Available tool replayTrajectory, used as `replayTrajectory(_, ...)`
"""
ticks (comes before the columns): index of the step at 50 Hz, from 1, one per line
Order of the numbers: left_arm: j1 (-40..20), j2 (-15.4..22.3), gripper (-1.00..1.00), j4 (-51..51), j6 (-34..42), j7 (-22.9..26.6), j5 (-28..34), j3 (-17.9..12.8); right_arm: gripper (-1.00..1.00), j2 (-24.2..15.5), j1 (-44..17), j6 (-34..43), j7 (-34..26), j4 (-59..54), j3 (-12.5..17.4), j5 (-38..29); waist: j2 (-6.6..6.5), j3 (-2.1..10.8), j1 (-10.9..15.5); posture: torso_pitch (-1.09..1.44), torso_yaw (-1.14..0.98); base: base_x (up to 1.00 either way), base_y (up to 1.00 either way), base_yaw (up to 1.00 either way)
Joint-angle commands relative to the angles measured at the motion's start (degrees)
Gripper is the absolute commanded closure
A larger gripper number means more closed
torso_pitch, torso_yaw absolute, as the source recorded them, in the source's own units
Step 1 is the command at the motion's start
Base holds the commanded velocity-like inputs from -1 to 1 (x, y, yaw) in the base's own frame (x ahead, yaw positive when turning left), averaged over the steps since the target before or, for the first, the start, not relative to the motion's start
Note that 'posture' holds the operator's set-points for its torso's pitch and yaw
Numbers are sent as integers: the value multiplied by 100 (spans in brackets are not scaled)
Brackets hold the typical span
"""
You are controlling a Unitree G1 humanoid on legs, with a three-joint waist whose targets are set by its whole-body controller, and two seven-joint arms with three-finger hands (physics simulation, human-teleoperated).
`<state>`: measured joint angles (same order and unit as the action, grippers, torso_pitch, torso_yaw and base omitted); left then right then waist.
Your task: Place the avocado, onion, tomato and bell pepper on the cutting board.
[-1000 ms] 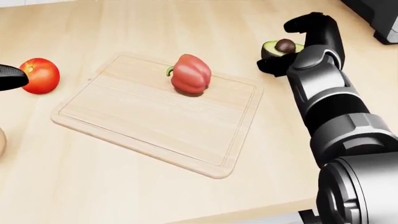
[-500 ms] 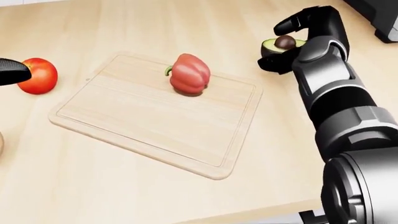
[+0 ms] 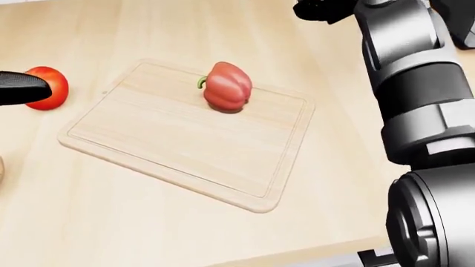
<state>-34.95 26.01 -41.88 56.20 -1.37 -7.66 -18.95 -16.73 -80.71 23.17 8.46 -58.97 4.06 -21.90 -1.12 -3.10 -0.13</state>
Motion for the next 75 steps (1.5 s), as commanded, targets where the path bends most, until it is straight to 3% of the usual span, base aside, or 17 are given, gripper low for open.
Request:
replayTrajectory(1,-148,69,-100,-113,-157,-14,43,-77,44,-18,-164,146,-138,713,-9,-25,-8,175,2,0,0,0,0,0)
replayTrajectory(6,-267,119,-100,-50,-125,3,28,-88,44,118,488,1251,-618,2741,-69,-159,17,157,18,0,0,0,0,0)
replayTrajectory(21,-282,81,-100,-40,-153,-9,63,-16,58,368,1653,3790,-2124,6794,-331,-1076,32,126,30,0,0,0,0,0)
replayTrajectory(28,-244,59,-100,-52,-172,5,86,-17,60,674,2547,4448,-2512,8158,-531,-1743,31,121,30,0,0,0,0,0)
replayTrajectory(33,-216,18,-100,-57,-199,5,114,7,63,1264,3309,4319,-2273,8602,-669,-1904,10,148,18,0,0,0,0,0)
replayTrajectory(41,-217,55,-100,-91,-158,33,82,-67,65,1669,3623,3909,-1872,8456,-728,-1741,-51,162,-5,0,0,0,0,0)
replayTrajectory(47,-181,66,-100,-110,-159,24,63,-75,66,1868,3987,3607,-1498,8403,-756,-1457,-53,181,-20,0,0,0,0,0)
replayTrajectory(53,-131,41,-100,-89,-219,21,93,-63,66,2034,4428,3518,-1251,8540,-972,-1321,-52,194,-10,0,0,0,0,0)
replayTrajectory(65,-169,57,-100,-53,-230,38,84,-65,63,2270,4915,3541,-1229,8846,-1277,-1379,-55,194,-14,0,0,0,0,0)
replayTrajectory(75,-174,49,-100,-66,-211,26,85,-53,16,2378,5268,3448,-1133,8943,-1373,-1340,-65,201,-12,0,0,0,0,0)
